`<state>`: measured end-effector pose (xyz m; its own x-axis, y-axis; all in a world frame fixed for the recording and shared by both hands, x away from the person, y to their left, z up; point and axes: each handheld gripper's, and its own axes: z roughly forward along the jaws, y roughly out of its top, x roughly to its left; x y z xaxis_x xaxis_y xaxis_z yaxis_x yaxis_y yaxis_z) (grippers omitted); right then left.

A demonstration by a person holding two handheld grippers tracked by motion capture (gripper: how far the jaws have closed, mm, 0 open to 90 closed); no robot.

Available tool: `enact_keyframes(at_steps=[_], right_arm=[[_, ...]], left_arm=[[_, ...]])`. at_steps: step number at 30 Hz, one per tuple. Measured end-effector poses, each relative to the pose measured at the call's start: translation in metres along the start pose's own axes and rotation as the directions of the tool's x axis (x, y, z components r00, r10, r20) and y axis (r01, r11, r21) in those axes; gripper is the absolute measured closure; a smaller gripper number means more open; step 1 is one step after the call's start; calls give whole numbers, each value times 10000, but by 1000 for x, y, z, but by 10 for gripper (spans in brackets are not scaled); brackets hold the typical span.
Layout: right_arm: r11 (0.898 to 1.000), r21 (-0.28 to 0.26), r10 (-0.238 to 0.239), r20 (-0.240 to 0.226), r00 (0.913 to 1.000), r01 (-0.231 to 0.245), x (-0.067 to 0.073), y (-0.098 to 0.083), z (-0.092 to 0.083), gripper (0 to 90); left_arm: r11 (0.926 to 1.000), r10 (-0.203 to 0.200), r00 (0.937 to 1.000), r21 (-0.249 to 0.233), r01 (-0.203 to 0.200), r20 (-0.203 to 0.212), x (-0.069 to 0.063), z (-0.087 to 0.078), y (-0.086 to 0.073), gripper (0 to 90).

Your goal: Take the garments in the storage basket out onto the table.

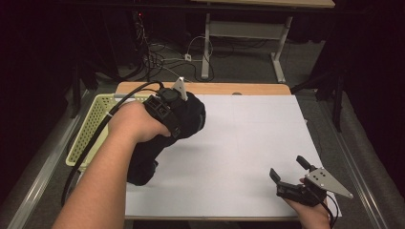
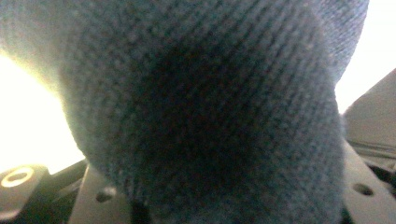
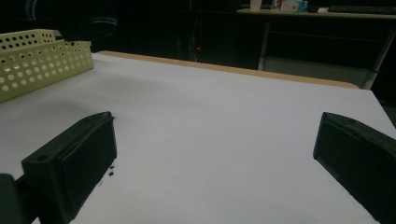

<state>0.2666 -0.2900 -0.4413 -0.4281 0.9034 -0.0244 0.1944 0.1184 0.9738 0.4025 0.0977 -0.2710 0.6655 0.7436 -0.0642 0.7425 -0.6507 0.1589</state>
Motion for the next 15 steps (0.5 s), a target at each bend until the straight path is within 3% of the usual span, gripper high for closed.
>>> enact_keyframes(at_steps=[7, 15], right_arm=[[10000, -9, -24, -22, 10000, 24, 0, 0, 0, 4], [10000, -7, -22, -23, 10000, 21, -1, 0, 0, 4]], left_arm=[[9981, 452, 9988, -434, -444, 171, -14, 8, 11, 505], [9940, 928, 9953, -614, -909, 289, -26, 27, 22, 505]])
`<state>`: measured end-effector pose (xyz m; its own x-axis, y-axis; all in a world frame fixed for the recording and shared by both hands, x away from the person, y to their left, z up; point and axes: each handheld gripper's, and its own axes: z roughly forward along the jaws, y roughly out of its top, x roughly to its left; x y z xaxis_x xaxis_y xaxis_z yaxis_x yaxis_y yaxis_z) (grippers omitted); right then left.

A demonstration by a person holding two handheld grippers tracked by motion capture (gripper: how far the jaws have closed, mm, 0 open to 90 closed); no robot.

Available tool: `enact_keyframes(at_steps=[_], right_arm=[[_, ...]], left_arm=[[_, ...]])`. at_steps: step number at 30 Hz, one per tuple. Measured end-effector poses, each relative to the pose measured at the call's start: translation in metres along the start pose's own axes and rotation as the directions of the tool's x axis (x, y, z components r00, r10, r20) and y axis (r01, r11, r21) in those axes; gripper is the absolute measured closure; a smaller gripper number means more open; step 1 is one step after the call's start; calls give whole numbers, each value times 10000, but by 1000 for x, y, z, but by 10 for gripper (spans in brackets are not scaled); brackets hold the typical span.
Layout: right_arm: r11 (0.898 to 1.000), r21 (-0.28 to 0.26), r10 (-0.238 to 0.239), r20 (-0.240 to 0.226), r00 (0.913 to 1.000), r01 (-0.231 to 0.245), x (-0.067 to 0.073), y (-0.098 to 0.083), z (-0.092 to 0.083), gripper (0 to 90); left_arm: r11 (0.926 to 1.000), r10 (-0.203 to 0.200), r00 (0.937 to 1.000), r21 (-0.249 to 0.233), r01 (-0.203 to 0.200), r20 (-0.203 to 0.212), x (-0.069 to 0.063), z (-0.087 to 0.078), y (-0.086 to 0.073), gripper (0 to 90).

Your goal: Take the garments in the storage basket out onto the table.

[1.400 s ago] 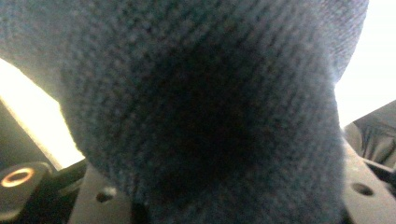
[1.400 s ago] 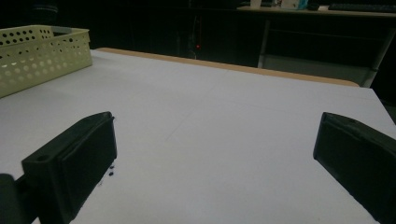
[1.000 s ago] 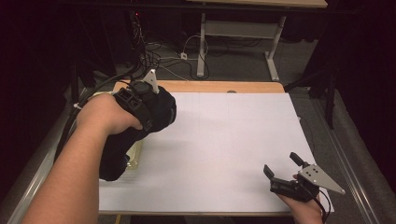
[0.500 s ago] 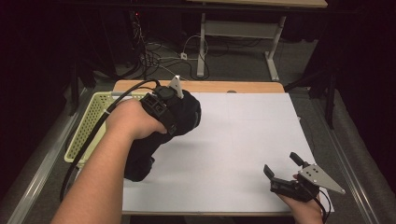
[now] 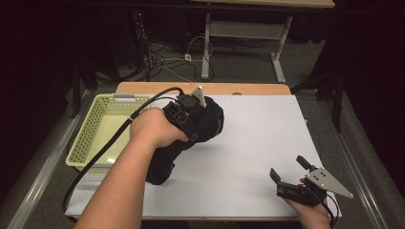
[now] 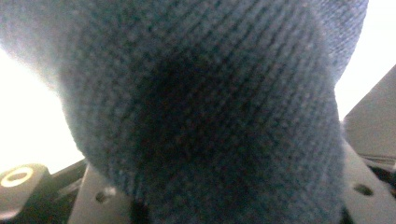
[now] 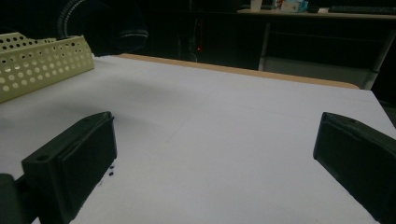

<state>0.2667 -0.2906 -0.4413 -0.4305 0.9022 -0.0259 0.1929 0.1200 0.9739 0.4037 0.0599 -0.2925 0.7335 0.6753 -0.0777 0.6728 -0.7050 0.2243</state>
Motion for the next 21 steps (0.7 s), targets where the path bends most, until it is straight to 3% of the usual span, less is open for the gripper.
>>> enact_keyframes(at_steps=[2, 4, 6, 9, 13, 16, 21], right_arm=[[10000, 28, 49, -12, 10000, -49, 0, 0, 0, 4], [10000, 63, 35, 12, 10000, -35, 0, -1, 0, 4], [10000, 41, 51, 15, 10000, -51, 0, -1, 0, 4], [10000, 36, 53, 16, 10000, -53, 0, -1, 0, 4], [10000, 74, 57, 22, 10000, -57, 0, -1, 0, 4], [10000, 63, 30, 20, 10000, -30, 0, -1, 0, 4], [10000, 84, 25, 0, 10000, -25, 1, -2, 0, 4]], left_arm=[[9997, 147, 9999, -219, -147, 20, -3, 5, 2, 504], [9954, 749, 9967, -572, -766, -310, -6, 10, 3, 502], [9933, 849, 9960, -766, -869, -289, -7, 13, 4, 500], [9922, 754, 9971, -989, -755, -54, -6, 18, 4, 500], [9852, 253, 9994, -1699, -213, 216, -2, 24, 0, 500], [9710, -84, 9991, -2384, 181, 415, 5, 29, -6, 498], [9363, -329, 9976, -3473, 523, 616, 10, 41, -17, 493]])
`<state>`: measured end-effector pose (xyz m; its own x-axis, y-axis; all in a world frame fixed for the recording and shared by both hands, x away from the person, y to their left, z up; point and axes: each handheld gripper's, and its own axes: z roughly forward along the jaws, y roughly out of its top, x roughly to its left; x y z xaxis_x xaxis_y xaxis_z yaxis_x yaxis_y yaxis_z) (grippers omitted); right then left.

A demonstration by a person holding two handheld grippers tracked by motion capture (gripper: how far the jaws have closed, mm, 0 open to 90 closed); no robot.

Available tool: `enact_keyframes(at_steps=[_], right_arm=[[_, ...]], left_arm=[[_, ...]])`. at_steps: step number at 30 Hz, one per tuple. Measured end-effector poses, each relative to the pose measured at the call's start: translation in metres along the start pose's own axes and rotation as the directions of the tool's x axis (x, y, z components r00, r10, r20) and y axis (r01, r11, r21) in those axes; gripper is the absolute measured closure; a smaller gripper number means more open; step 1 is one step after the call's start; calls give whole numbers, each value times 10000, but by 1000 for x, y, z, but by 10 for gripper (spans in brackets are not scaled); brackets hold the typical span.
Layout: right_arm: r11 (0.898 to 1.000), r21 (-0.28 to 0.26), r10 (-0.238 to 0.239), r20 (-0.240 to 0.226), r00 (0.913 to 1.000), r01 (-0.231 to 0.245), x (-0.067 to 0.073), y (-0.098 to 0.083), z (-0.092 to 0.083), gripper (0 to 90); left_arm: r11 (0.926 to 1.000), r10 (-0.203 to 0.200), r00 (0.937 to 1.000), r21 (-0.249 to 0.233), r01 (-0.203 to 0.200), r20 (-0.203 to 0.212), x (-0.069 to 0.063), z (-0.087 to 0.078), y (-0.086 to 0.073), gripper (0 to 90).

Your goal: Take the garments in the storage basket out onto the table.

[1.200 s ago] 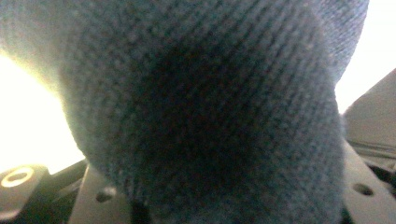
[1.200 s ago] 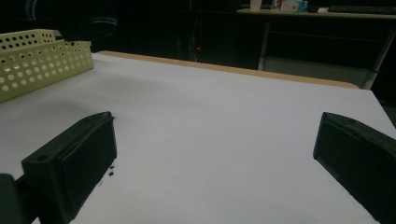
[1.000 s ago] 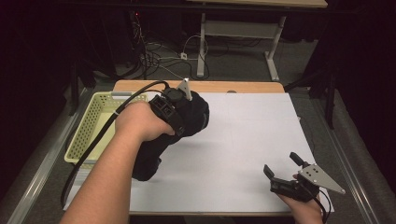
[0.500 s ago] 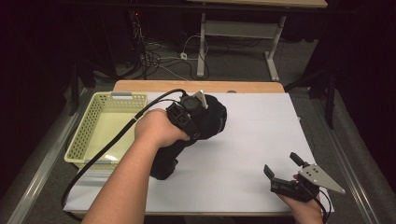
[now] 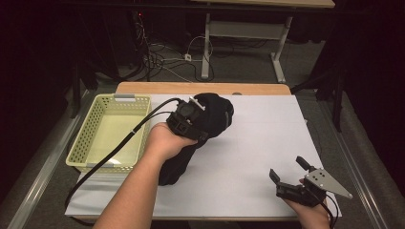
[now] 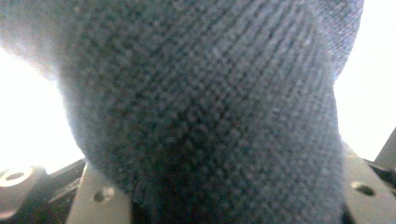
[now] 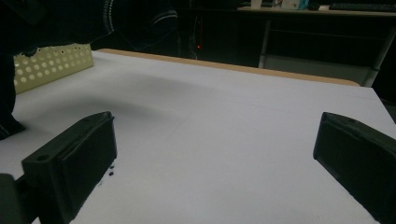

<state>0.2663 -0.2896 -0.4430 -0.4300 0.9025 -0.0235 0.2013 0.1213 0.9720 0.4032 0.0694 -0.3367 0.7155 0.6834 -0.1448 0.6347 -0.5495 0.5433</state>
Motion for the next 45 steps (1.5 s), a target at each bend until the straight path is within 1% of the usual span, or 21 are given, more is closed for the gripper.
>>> enact_keyframes(at_steps=[3, 8, 12, 16, 17, 20, 21, 23, 25, 27, 28, 30, 33, 36, 38, 39, 40, 41, 43, 44, 45], right_arm=[[10000, 27, -20, -11, 10000, 20, 1, 0, 1, 4], [10000, 54, -38, -47, 10000, 38, 2, -1, 2, 4], [9999, 97, -76, -78, 9999, 77, 3, -2, 3, 4], [9998, 125, -138, -114, 9998, 139, 4, -3, 4, 4], [9998, 143, -142, -128, 9998, 144, 4, -3, 4, 4], [9997, 167, -165, -139, 9998, 167, 5, -4, 5, 4], [9997, 172, -179, -154, 9997, 181, 5, -4, 6, 4], [9996, 193, -199, -152, 9997, 202, 6, -4, 6, 4], [9995, 195, -257, -174, 9995, 260, 7, -5, 7, 4], [9994, 235, -257, -181, 9995, 261, 8, -5, 7, 4], [9993, 251, -283, -193, 9994, 288, 8, -5, 7, 4], [9992, 267, -301, -223, 9993, 307, 10, -6, 8, 4], [9987, 288, -405, -273, 9988, 413, 12, -6, 8, 4], [9982, 342, -474, -320, 9984, 485, 15, -7, 9, 4], [9978, 400, -511, -347, 9981, 525, 17, -8, 10, 4], [9978, 394, -519, -344, 9981, 533, 17, -8, 10, 4], [9979, 377, -518, -351, 9980, 531, 18, -8, 10, 4], [9978, 381, -521, -384, 9979, 536, 19, -8, 9, 4], [9977, 371, -555, -430, 9975, 571, 20, -7, 10, 4], [9979, 338, -542, -451, 9975, 557, 21, -6, 11, 4], [9979, 308, -552, -506, 9972, 568, 22, -5, 11, 4]], left_arm=[[9979, 66, 9999, -637, -61, 76, 1, 7, -9, 488], [9914, -40, 9990, -1307, 97, 436, 0, 23, -22, 474], [9868, 58, 9986, -1621, 29, 532, -3, 40, -34, 469], [9830, 81, 9987, -1837, 11, 494, -4, 58, -44, 457], [9816, 45, 9989, -1908, 46, 471, -4, 62, -46, 452], [9795, -101, 9982, -2005, 218, 591, -5, 73, -51, 432], [9772, -134, 9981, -2110, 260, 607, -5, 76, -53, 423], [9744, -113, 9980, -2236, 251, 629, -7, 83, -56, 402], [9746, -63, 9973, -2228, 225, 732, -8, 89, -59, 380], [9774, -135, 9959, -2090, 320, 891, -9, 96, -61, 344], [9767, -177, 9963, -2118, 353, 843, -10, 99, -62, 328], [9748, -132, 9975, -2214, 282, 690, -12, 101, -64, 308], [9742, 39, 9980, -2252, 104, 631, -14, 105, -66, 275], [9851, -116, 9964, -1702, 257, 835, -12, 112, -68, 189], [9907, -228, 9962, -1315, 339, 845, -11, 116, -69, 139], [9909, -263, 9973, -1302, 350, 682, -12, 116, -69, 128], [9902, -426, 9987, -1320, 461, 292, -13, 115, -69, 74], [9887, -519, 9986, -1403, 528, 106, -15, 114, -70, 25], [9863, -456, 9990, -1588, 454, 27, -17, 110, -72, 24], [9852, -401, 9992, -1665, 405, 58, -18, 107, -73, 23], [9846, -375, 9993, -1708, 378, 53, -19, 104, -74, 0]])
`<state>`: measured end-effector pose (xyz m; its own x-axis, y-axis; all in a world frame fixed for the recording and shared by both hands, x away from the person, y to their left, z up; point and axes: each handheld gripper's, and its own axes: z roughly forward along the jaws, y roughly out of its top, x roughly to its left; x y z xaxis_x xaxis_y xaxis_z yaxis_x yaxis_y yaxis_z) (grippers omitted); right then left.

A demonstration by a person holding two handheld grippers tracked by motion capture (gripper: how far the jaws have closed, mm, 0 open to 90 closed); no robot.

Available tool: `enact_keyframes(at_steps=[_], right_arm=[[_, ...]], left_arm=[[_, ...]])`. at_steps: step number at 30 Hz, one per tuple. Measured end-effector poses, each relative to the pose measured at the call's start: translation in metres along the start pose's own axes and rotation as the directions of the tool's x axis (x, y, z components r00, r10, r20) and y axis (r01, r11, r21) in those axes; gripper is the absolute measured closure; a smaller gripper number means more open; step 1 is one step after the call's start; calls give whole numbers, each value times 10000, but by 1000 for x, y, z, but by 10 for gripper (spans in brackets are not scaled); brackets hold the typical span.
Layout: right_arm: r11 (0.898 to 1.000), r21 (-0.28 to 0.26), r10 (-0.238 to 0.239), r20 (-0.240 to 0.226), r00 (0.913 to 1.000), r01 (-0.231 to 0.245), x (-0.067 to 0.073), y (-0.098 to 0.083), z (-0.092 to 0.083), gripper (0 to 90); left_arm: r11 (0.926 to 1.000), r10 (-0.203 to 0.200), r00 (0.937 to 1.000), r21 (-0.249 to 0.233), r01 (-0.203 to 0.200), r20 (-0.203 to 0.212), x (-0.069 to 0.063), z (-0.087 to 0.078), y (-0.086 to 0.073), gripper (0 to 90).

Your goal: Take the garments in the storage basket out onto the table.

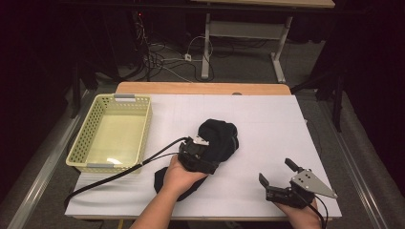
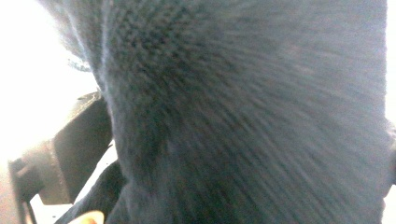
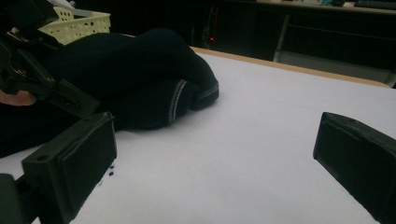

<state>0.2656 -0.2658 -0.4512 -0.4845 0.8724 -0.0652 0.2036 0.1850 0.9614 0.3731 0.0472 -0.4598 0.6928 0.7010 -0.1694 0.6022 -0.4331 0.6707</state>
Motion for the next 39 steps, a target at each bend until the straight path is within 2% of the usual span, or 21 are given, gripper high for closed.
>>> enact_keyframes(at_steps=[3, 5, 7, 11, 14, 16, 17, 19, 24, 26, 29, 31, 33, 36, 39], right_arm=[[10000, -81, -31, -166, 9999, 30, 3, 2, 4, 4], [9999, -97, -53, -271, 9996, 50, 5, 4, 7, 4], [9999, -116, -117, -404, 9991, 113, 7, 5, 11, 4], [9996, -217, -215, -673, 9975, 201, 13, 10, 20, 4], [9995, -210, -263, -926, 9954, 245, 21, 13, 31, 4], [9993, -145, -353, -1194, 9922, 338, 27, 14, 39, 5], [9994, -112, -339, -1338, 9904, 327, 31, 15, 42, 11], [9996, -123, -267, -1613, 9865, 250, 37, 18, 48, 25], [9992, -75, -389, -2161, 9756, 382, 52, 23, 56, 43], [9990, 38, -420, -2298, 9723, 441, 56, 23, 58, 44], [9988, 148, -422, -2427, 9692, 472, 58, 22, 61, 47], [9987, 228, -390, -2479, 9680, 461, 59, 22, 62, 50], [9982, 284, -449, -2493, 9674, 536, 59, 20, 63, 52], [9968, 409, -563, -2444, 9680, 684, 60, 15, 61, 53], [9968, 466, -526, -2331, 9710, 652, 57, 11, 57, 50]], left_arm=[[9982, 165, 9998, -571, -159, 102, -1, -16, -5, 0], [9919, 443, 9988, -1203, -416, 193, -2, -31, -10, 0], [9848, 564, 9979, -1663, -506, 304, -4, -43, -17, 0], [9767, 560, 9979, -2091, -481, 317, -7, -62, -38, 0], [9735, 496, 9985, -2245, -427, 251, -7, -73, -57, 0], [9725, 292, 9996, -2312, -279, 20, -5, -79, -71, 0], [9719, 152, 9999, -2349, -134, 55, -3, -82, -78, 0], [9729, -107, 9999, -2309, 115, 46, -1, -85, -91, 0], [9766, -301, 9994, -2135, 253, -190, -5, -92, -124, 0], [9763, -321, 9991, -2147, 255, -272, -6, -95, -132, 0], [9634, -846, 9962, -2568, 766, -201, -4, -103, -145, 0], [9564, -983, 9949, -2787, 876, -244, 0, -107, -151, 0], [9554, -960, 9953, -2817, 883, -136, 2, -108, -152, 0], [9504, -627, 9980, -3059, 563, -111, 1, -108, -147, 0], [9537, -267, 9996, -2994, 270, 53, -5, -105, -138, 0]])
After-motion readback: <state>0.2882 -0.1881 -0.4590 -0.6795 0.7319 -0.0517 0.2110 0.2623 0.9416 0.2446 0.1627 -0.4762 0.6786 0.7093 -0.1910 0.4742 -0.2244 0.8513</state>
